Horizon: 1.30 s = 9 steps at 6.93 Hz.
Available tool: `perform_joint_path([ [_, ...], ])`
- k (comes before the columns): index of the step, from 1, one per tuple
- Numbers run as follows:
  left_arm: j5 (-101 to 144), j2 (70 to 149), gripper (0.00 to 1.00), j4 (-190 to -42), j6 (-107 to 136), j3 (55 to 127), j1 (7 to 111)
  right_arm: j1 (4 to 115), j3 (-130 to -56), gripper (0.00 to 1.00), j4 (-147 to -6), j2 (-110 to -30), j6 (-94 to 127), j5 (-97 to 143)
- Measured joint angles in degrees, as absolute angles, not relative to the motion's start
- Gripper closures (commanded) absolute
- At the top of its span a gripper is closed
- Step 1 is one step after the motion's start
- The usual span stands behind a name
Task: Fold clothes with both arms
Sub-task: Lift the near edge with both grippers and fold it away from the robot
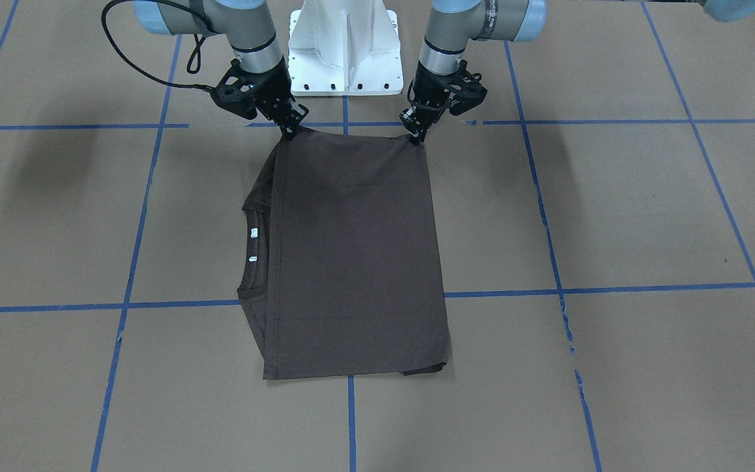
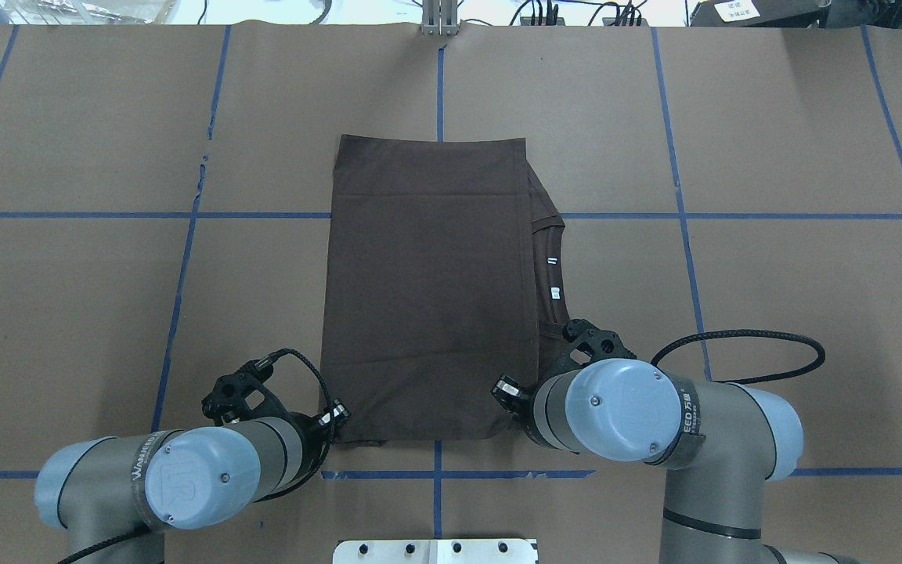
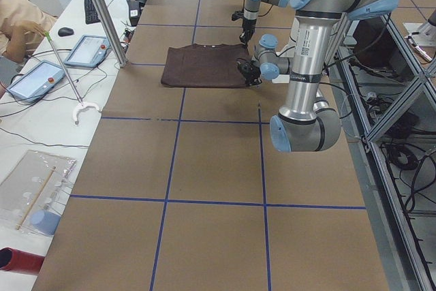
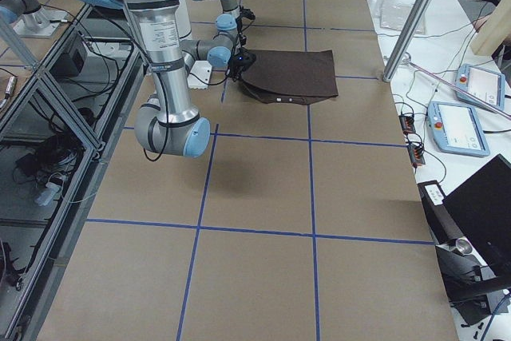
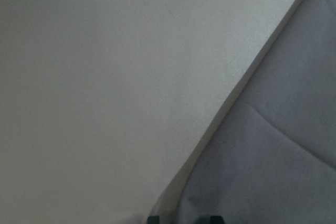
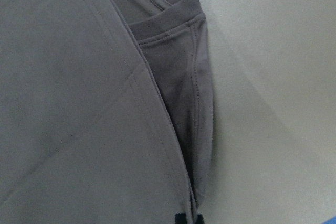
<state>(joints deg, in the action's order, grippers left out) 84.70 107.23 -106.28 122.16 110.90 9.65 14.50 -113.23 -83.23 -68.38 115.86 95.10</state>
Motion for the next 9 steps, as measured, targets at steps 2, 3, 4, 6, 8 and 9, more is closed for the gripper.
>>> perform_joint_path([
  [2,84.77,107.2,1.0,-105.84,122.15,111.65,9.56,14.52,-113.28,1.0,-83.23,-68.38,115.84,95.12],
  [3,84.87,106.91,1.0,-105.27,122.11,113.57,9.55,14.6,-113.82,1.0,-83.23,-68.71,115.85,95.18],
  [4,85.19,105.57,1.0,-104.85,122.11,117.14,9.54,14.34,-115.82,1.0,-83.23,-70.34,115.9,95.21],
  [6,87.65,102.51,1.0,-104.66,123.86,125.45,8.98,12.2,-122.92,1.0,-83.27,-74.56,116.41,95.19],
  [8,88.55,102.1,1.0,-104.6,126.02,130.14,7.77,12.33,-129.01,1.0,-83.65,-76.25,116.76,96.47],
  [9,88.57,102.67,1.0,-104.57,126.22,130.46,7.68,14.29,-130.8,1.0,-83.78,-76.36,116.75,98.29],
])
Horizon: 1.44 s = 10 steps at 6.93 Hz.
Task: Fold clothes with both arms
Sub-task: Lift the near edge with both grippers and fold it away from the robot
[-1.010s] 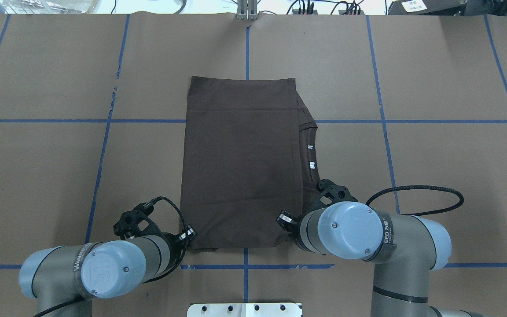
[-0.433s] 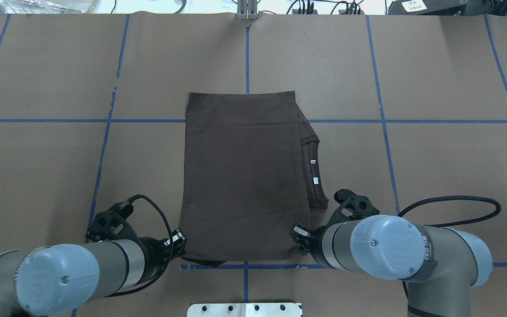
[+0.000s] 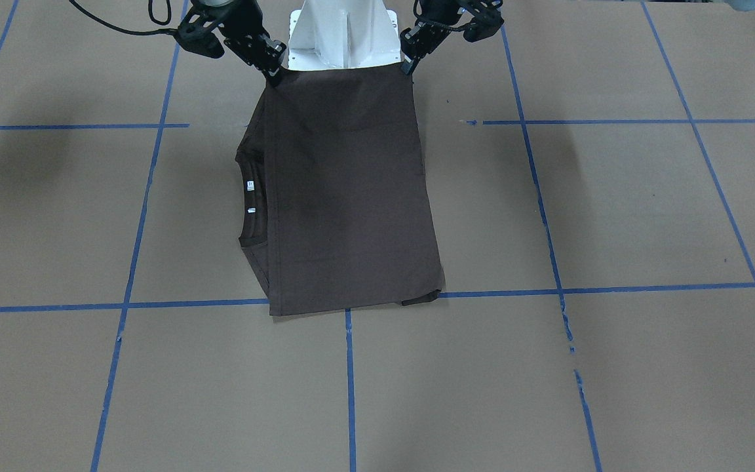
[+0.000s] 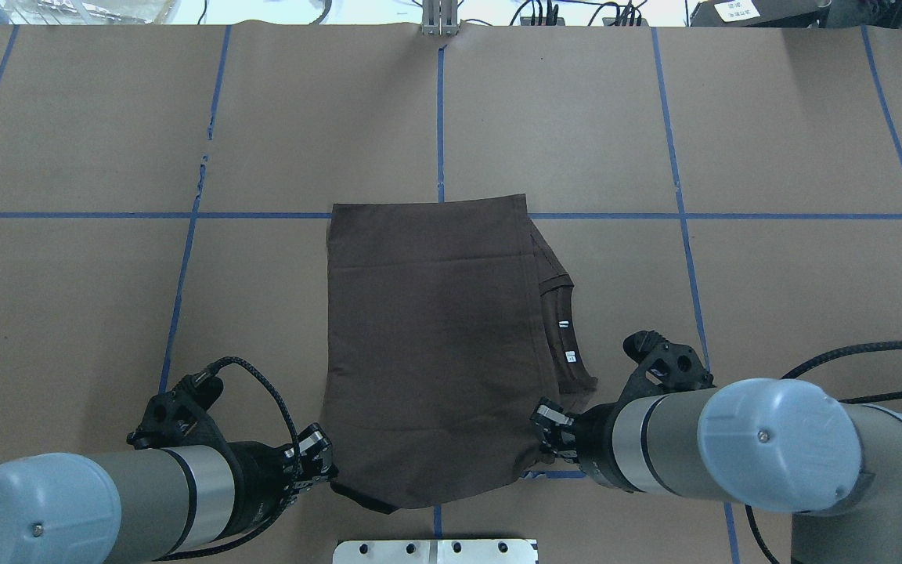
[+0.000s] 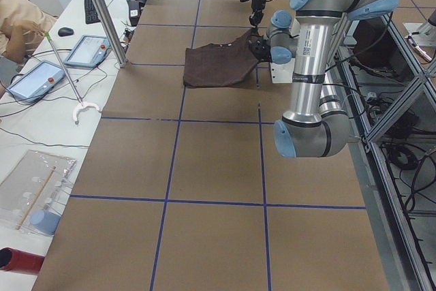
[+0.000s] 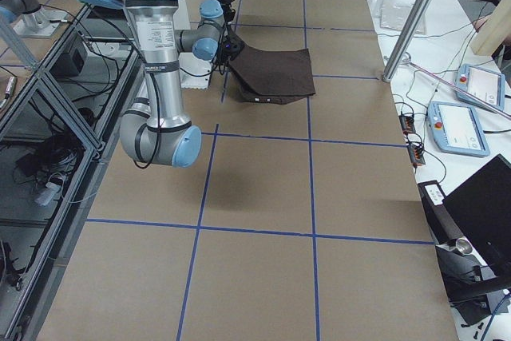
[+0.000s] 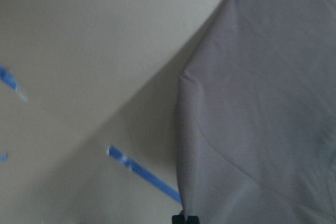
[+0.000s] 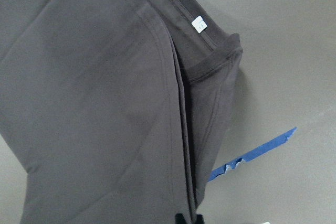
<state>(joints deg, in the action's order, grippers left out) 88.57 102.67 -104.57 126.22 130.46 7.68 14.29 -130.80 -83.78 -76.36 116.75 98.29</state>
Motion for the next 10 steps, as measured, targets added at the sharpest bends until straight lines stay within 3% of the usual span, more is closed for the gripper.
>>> perform_joint_path([
  [1,88.54,103.67,1.0,-104.43,125.54,129.51,8.81,17.23,-130.03,1.0,-83.67,-75.39,116.52,100.0],
  [3,88.62,107.28,1.0,-102.69,117.25,126.11,16.21,25.6,-120.0,1.0,-83.23,-68.12,114.03,102.02],
  [6,88.76,115.1,1.0,-102.42,106.9,113.6,26.79,35.67,-103.5,1.0,-81.49,-57.63,107.8,108.75],
  [8,88.7,117.56,1.0,-108.16,103.32,104.18,30.42,38.22,-90.93,1.0,-72.12,-53.28,107.06,109.46],
  [9,88.64,118.67,0.79,-112.0,102.76,99.24,31.41,38.86,-85.58,0.96,-69.03,-51.1,106.76,109.63],
  [10,88.54,119.74,0.58,-114.77,102.09,95.07,32.08,39.1,-81.51,0.5,-67.24,-49.56,105.83,109.72],
])
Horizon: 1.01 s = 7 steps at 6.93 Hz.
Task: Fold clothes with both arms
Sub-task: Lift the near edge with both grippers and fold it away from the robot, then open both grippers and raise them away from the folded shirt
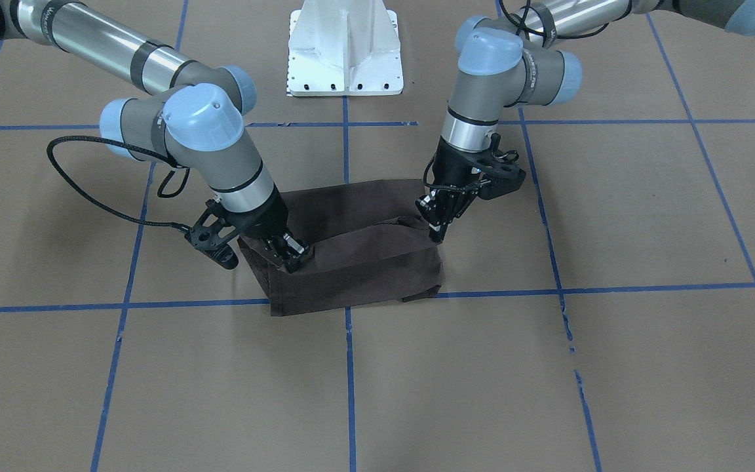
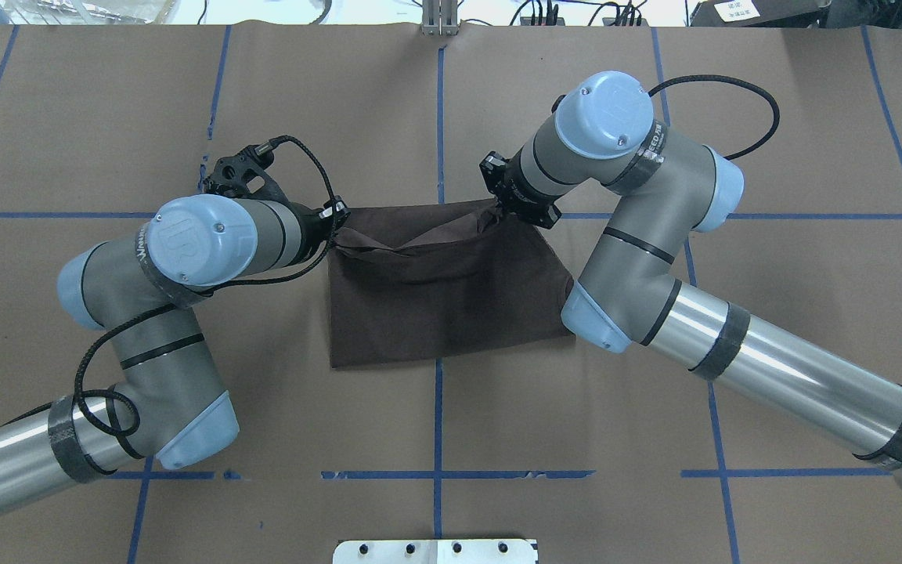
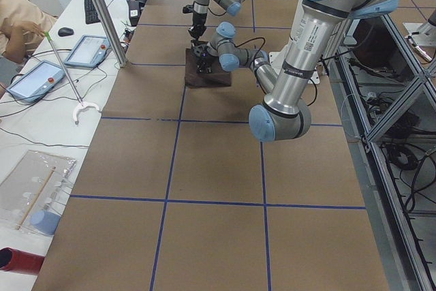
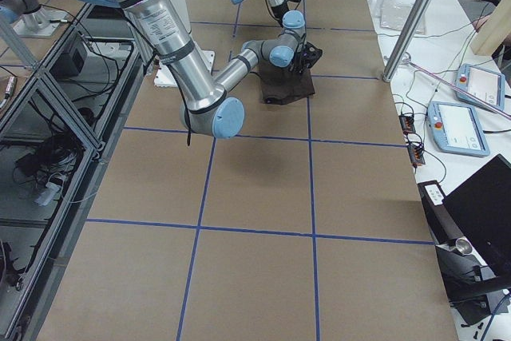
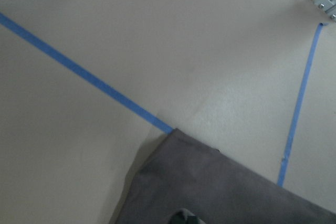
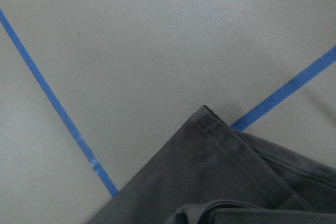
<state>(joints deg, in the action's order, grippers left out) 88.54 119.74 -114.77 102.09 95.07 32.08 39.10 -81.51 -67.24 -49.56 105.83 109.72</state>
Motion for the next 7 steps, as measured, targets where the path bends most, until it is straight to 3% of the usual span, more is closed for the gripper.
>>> perform_joint_path([
  [1,88.47,121.13,0.25,-117.02,100.45,90.81,33.22,39.35,-78.24,0.01,-65.24,-48.83,104.12,109.76],
  [2,88.44,122.23,0.0,-119.37,98.21,87.42,35.02,40.03,-75.46,0.0,-63.13,-48.37,101.66,109.79],
  [5,91.4,122.75,0.0,-123.31,96.15,88.71,38.89,45.17,-74.0,0.0,-60.93,-47.56,93.38,114.57],
  [6,93.12,122.36,0.0,-123.49,96.86,91.05,38.96,45.55,-75.33,0.11,-60.88,-47.74,93.41,115.72],
  [7,93.71,121.94,0.0,-123.88,97.79,92.92,38.73,45.41,-76.9,0.15,-60.88,-48.69,94.08,116.11],
])
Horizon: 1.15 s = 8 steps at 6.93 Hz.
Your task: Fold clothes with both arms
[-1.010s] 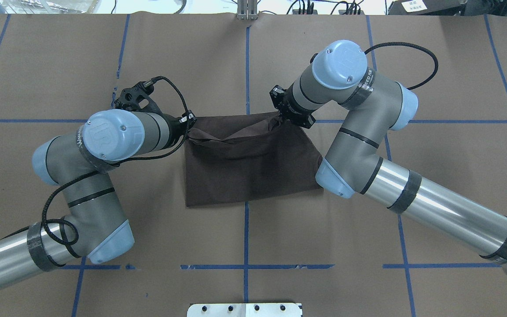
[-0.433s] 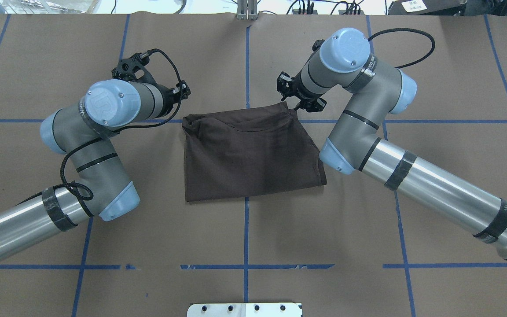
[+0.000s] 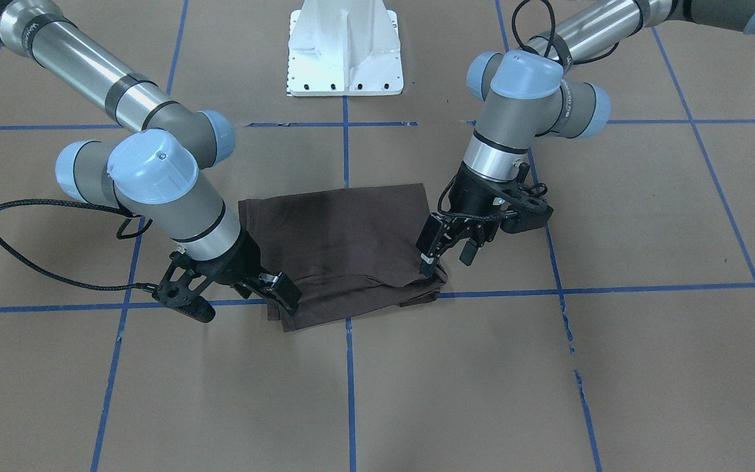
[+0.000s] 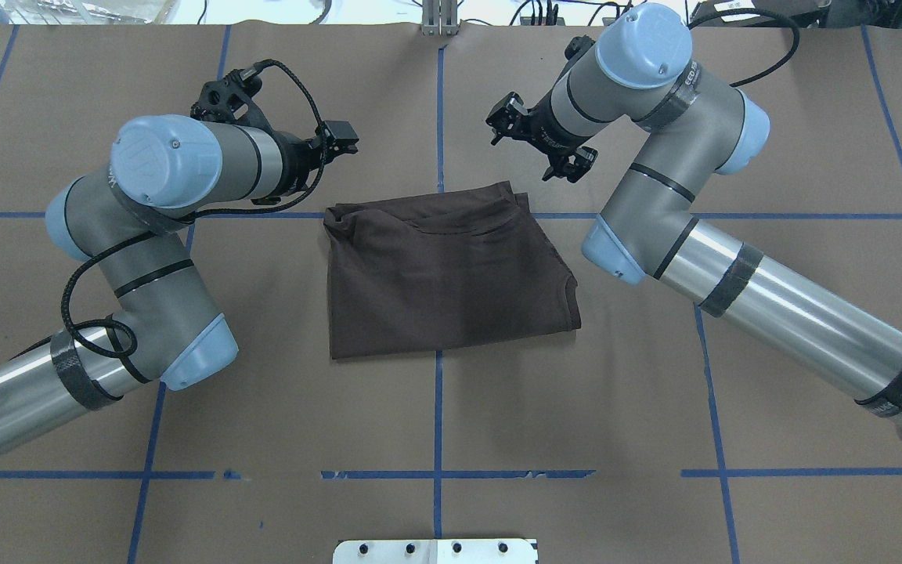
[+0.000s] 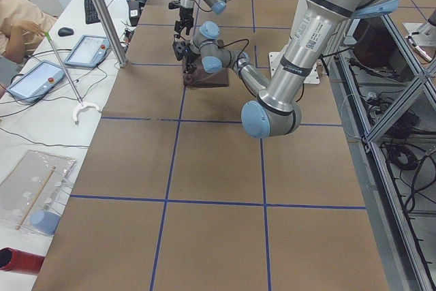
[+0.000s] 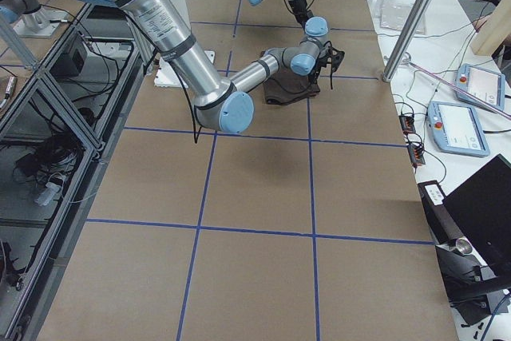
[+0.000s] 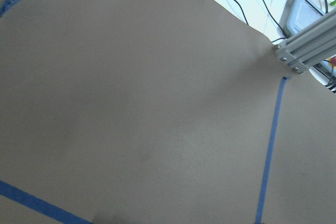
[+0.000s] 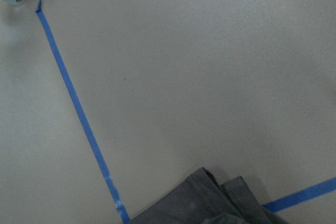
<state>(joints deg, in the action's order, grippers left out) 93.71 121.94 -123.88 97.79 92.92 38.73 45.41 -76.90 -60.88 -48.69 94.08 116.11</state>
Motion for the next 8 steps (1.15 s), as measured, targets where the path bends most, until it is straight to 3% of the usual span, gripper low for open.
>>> perform_joint_path([
  [1,94.04,120.47,0.0,-124.3,98.15,95.58,38.63,45.58,-79.81,0.0,-60.97,-51.22,94.41,116.33],
  [4,99.22,110.53,0.0,-123.39,75.9,104.59,42.71,51.87,-84.64,0.0,-61.19,-61.01,81.38,117.8],
  [6,110.74,104.27,0.0,-123.14,53.92,104.47,54.44,63.51,-84.57,0.0,-62.04,-68.62,60.65,125.59],
  [8,119.82,101.3,0.0,-123.08,31.32,98.58,68.77,76.64,-84.33,0.0,-68.2,-74.64,35.83,132.26],
])
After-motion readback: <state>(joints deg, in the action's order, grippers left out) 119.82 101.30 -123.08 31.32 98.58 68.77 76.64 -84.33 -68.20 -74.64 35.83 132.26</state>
